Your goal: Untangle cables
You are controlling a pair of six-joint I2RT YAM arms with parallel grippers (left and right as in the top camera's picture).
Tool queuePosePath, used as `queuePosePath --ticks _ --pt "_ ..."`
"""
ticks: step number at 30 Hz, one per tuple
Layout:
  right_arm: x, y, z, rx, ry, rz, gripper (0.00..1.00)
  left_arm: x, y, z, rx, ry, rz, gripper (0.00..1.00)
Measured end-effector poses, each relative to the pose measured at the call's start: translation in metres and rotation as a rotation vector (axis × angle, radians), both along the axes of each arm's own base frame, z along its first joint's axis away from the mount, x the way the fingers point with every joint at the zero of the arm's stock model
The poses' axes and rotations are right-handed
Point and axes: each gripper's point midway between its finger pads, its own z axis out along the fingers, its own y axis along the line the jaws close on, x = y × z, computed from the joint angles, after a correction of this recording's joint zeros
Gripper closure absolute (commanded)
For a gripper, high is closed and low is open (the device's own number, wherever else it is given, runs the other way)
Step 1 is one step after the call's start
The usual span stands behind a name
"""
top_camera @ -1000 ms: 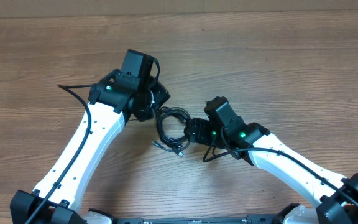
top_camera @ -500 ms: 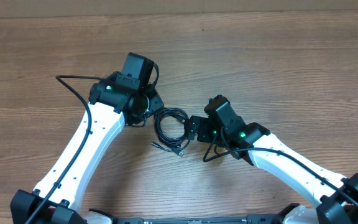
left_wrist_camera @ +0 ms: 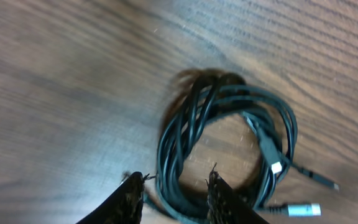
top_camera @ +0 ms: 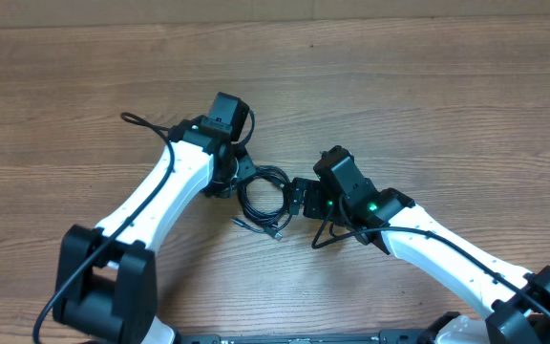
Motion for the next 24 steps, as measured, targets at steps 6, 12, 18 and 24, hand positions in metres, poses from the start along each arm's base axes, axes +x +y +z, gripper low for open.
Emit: queuePosePath --ticks 6,12,18,24 --pt "0.000 0.000 0.000 -0.002 -0.002 -0.002 0.00 0.005 -0.005 -0.025 -0.001 0.038 -0.009 0.36" --pt "0.000 -0.001 0.000 -0.003 -0.002 -0.001 0.00 0.009 -0.009 -0.047 -0.007 0.066 -0.009 0.73" --pt "0.000 -0.001 0.000 -0.003 -0.002 -0.001 0.00 0.015 -0.013 -0.052 -0.021 0.055 -0.015 0.93" --pt "0.000 -0.001 0.000 -0.003 -0.002 -0.001 0.00 0.018 -0.015 -0.052 -0.027 0.041 -0.017 0.96"
